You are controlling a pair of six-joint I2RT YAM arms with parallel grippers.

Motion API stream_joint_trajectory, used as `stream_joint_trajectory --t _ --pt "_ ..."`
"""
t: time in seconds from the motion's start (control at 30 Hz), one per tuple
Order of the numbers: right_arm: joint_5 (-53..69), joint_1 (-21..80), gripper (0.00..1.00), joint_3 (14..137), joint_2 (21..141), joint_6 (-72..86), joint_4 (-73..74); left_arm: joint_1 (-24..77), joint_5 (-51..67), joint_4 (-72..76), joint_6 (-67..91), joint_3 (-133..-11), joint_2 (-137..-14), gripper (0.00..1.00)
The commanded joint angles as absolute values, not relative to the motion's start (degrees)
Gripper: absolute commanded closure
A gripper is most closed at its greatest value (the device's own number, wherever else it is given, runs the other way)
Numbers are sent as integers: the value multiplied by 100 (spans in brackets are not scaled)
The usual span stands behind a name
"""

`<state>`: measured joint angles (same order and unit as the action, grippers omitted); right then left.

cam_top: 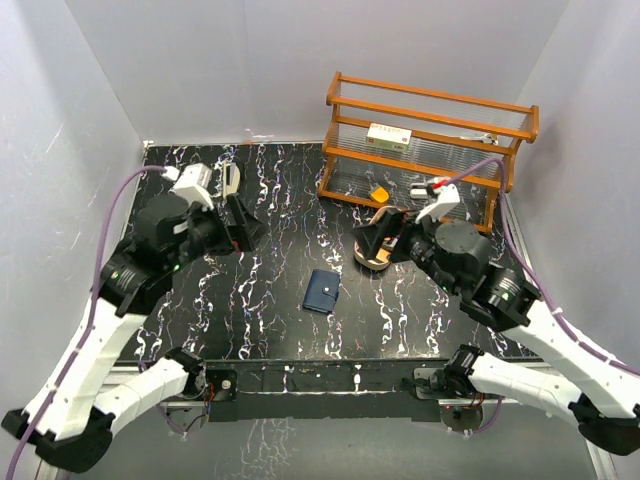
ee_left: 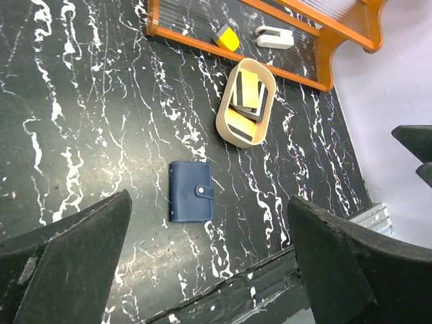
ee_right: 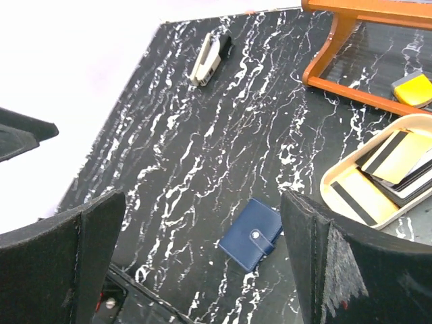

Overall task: Put the credit cards into the card holder
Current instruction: Reset both arms

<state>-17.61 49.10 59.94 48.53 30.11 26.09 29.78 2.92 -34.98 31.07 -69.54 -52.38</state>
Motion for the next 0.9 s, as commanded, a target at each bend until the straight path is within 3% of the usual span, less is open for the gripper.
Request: stream_joint_trajectory --t 0.0,0.3,0.87 --pt "-1896 4922 2 5467 4282 3560 2254 2955 -50 -3920 3005 -6765 -4501 1" --pt "-2259 4922 2 4977 3692 3993 2245 2960 -286 -3864 3378 -5981 -3683 1" --pt "-2310 4922 2 5073 3987 3868 2328 2956 -386 -3684 3374 -5938 -3666 1"
